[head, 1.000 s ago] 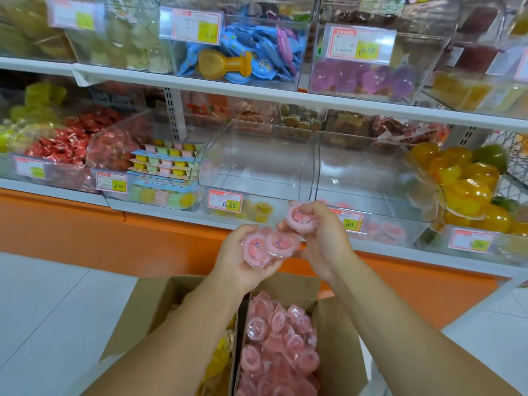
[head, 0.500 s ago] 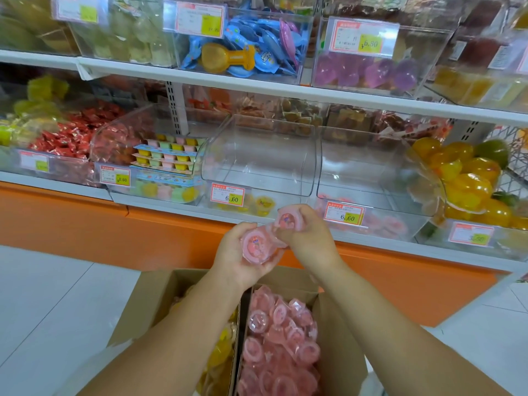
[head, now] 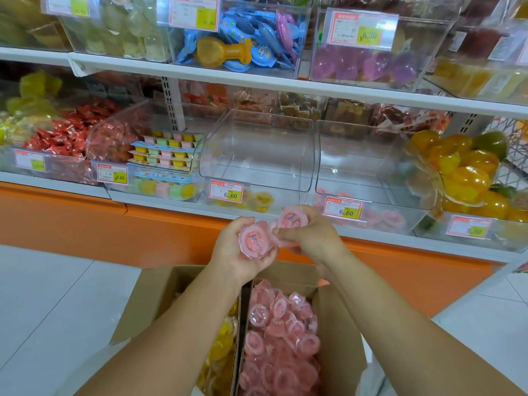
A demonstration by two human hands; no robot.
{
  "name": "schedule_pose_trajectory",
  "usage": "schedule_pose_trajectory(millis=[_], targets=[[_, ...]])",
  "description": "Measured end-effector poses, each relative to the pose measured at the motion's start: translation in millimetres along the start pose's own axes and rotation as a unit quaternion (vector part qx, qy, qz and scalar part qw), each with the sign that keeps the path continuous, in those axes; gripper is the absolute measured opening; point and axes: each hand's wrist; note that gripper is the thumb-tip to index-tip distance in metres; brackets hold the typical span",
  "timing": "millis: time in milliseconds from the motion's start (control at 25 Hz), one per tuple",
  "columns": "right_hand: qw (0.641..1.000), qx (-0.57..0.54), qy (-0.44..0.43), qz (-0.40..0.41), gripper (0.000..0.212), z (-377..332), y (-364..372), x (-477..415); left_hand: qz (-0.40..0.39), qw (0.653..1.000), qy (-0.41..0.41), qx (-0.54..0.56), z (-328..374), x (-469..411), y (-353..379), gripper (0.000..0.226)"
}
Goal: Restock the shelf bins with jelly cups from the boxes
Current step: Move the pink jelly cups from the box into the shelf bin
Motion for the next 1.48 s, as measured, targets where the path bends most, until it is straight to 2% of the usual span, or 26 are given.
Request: schedule_pose_trajectory(millis=[160, 320, 440, 520, 600, 640, 720, 760, 840, 880, 960, 1000, 1080, 1360, 1400, 1480], targets=[[0.998, -0.059, 0.003, 0.02, 0.046, -10.1, -6.8, -3.2, -0.015, 1.0, 0.015, 0.007, 1.5, 7.9, 13.8, 0.025], [0.992, -0.123, -0.019, 0.028, 0.037, -26.5, -21.9, -6.9, -0.056, 0.997, 0.036, 0.024, 8.6, 8.3, 30.9, 0.046], [0.986, -0.157, -0.039, 0.042, 0.043, -54.5, -62.5, -28.0, -0.077, 0.994, 0.011, 0.077, 13.5, 7.6, 46.0, 0.044], [0.991, -0.062, -0.077, 0.094, 0.041, -81.4, -106.4, -58.3, -0.071, 0.993, 0.004, 0.092, 18.5, 7.7, 57.8, 0.033], [0.98, 0.106, -0.092, 0.14, 0.03, -102.5, -149.2, -88.9, -0.067, 0.994, 0.009, 0.086, 25.6, 7.8, 71.4, 0.027], [0.971, 0.169, -0.073, 0.152, 0.031, -106.8, -168.5, -103.7, -0.067, 0.994, 0.015, 0.08, 30.1, 6.3, 78.2, 0.027], [0.954, 0.258, -0.001, 0.152, 0.049, -102.9, -196.6, -129.8, -0.067, 0.995, 0.03, 0.068, 39.6, 4.1, 89.4, 0.026], [0.94, 0.312, 0.026, 0.138, 0.056, -98.3, -203.7, -138.0, -0.068, 0.995, 0.036, 0.064, 43.9, 1.9, 92.6, 0.025], [0.897, 0.428, 0.056, 0.095, 0.056, -84.8, -208.9, -154.8, -0.066, 0.995, 0.046, 0.062, 51.0, -4.6, 95.0, 0.021], [0.889, 0.447, 0.067, 0.079, 0.051, -81.1, -206.3, -160.3, -0.064, 0.995, 0.049, 0.061, 53.1, -8.2, 94.4, 0.02], [0.905, 0.416, 0.089, 0.034, 0.037, -67.9, -200.2, -174.9, -0.059, 0.995, 0.057, 0.056, 54.1, -12.4, 91.4, 0.017], [0.919, 0.383, 0.094, 0.015, 0.042, -61.4, -198.1, -181.4, -0.056, 0.995, 0.061, 0.053, 52.9, -14.0, 89.7, 0.015], [0.933, 0.344, 0.102, 0.014, 0.05, -47.2, -199.4, -191.3, -0.055, 0.995, 0.063, 0.05, 49.9, -15.1, 88.7, 0.013], [0.938, 0.327, 0.112, 0.022, 0.02, -44.2, -214.6, -188.6, -0.062, 0.995, 0.054, 0.05, 45.0, -21.5, 92.1, 0.013], [0.931, 0.348, 0.097, 0.045, 0.02, -51.4, -214.3, -188.9, -0.064, 0.995, 0.051, 0.05, 43.4, -22.0, 92.8, 0.013], [0.905, 0.412, 0.081, 0.063, 0.042, -69.0, -215.7, -189.4, -0.069, 0.996, 0.042, 0.047, 40.6, -23.4, 93.1, 0.013]])
Point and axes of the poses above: each hand's wrist, its own x-axis away from the middle knuckle, its own y-axis out of the palm, z = x × y, and after that the axes turned 8 degrees about -x, right-handed
